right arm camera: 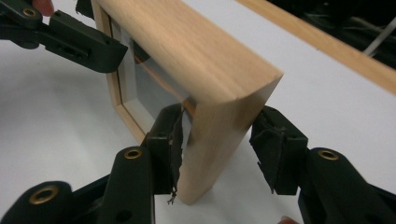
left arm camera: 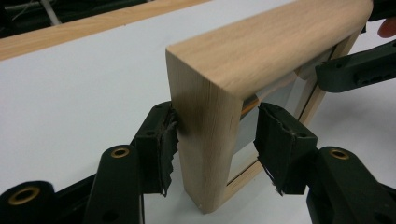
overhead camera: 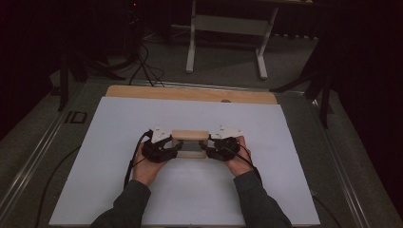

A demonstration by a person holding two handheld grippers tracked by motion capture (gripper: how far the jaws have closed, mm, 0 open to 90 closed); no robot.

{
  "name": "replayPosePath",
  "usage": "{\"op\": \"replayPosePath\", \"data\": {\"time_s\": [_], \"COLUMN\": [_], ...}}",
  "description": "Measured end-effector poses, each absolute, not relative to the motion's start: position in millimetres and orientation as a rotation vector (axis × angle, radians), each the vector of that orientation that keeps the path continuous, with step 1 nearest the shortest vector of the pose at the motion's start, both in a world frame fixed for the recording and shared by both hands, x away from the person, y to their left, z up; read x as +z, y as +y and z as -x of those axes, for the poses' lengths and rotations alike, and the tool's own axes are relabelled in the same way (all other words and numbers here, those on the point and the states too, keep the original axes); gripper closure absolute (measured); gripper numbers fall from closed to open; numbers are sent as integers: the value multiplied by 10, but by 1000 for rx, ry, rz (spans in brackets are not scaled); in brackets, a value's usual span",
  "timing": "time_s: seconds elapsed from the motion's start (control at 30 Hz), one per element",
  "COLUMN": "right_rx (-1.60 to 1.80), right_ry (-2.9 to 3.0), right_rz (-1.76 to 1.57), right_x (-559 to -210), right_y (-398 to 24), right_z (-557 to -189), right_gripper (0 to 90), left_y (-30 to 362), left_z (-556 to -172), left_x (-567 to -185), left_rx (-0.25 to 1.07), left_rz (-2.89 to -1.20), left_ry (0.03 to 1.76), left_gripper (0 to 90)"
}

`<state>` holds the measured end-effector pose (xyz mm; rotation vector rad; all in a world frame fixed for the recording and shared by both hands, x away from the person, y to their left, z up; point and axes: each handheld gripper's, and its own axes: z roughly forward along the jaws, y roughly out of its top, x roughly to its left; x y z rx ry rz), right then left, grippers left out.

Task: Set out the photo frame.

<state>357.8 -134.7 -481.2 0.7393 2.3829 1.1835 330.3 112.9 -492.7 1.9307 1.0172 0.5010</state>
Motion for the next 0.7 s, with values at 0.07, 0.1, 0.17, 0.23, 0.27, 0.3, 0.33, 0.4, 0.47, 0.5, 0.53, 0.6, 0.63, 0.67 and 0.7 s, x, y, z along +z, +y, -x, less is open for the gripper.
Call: {"op": "replayPosePath", "data": {"time_s": [0.07, 0.1, 0.17, 0.23, 0.27, 0.3, 0.33, 0.4, 0.47, 0.5, 0.53, 0.6, 0.63, 0.67, 0.7], "right_rx": [1186, 1181, 1167, 1160, 1158, 1158, 1154, 1156, 1156, 1157, 1158, 1162, 1163, 1168, 1173], "right_ry": [2387, 2376, 2360, 2350, 2350, 2350, 2355, 2364, 2369, 2371, 2373, 2375, 2376, 2375, 2375], "right_rz": [-754, -772, -786, -793, -796, -796, -798, -815, -829, -836, -848, -854, -855, -858, -864], "right_x": [-4831, -4845, -4852, -4866, -4871, -4871, -4881, -4903, -4925, -4936, -4943, -4946, -4946, -4950, -4952], "right_y": [-1349, -1346, -1334, -1316, -1313, -1313, -1312, -1316, -1316, -1315, -1313, -1314, -1314, -1313, -1311], "right_z": [-3587, -3599, -3604, -3606, -3606, -3606, -3606, -3600, -3597, -3596, -3591, -3588, -3588, -3591, -3595], "right_gripper": [535, 535, 531, 523, 522, 522, 523, 523, 521, 520, 519, 516, 514, 510, 500], "left_y": [1128, 1123, 1111, 1102, 1102, 1102, 1101, 1098, 1102, 1103, 1106, 1118, 1128, 1134, 1140], "left_z": [-3306, -3316, -3322, -3329, -3334, -3334, -3336, -3341, -3353, -3358, -3362, -3372, -3380, -3389, -3395], "left_x": [-4933, -4958, -4983, -4996, -4997, -4997, -4996, -4998, -5000, -5000, -5000, -4998, -5000, -5003, -5006], "left_rx": [501, 493, 491, 490, 484, 484, 485, 485, 480, 478, 479, 473, 467, 461, 456], "left_rz": [-1932, -1936, -1938, -1938, -1931, -1931, -1928, -1926, -1928, -1930, -1935, -1944, -1945, -1940, -1937], "left_ry": [1017, 1024, 1033, 1040, 1047, 1047, 1049, 1045, 1039, 1031, 1024, 1008, 1004, 1004, 1006], "left_gripper": [479, 479, 479, 478, 478, 484, 484, 485, 483, 483, 483, 484, 485, 486, 487]}}
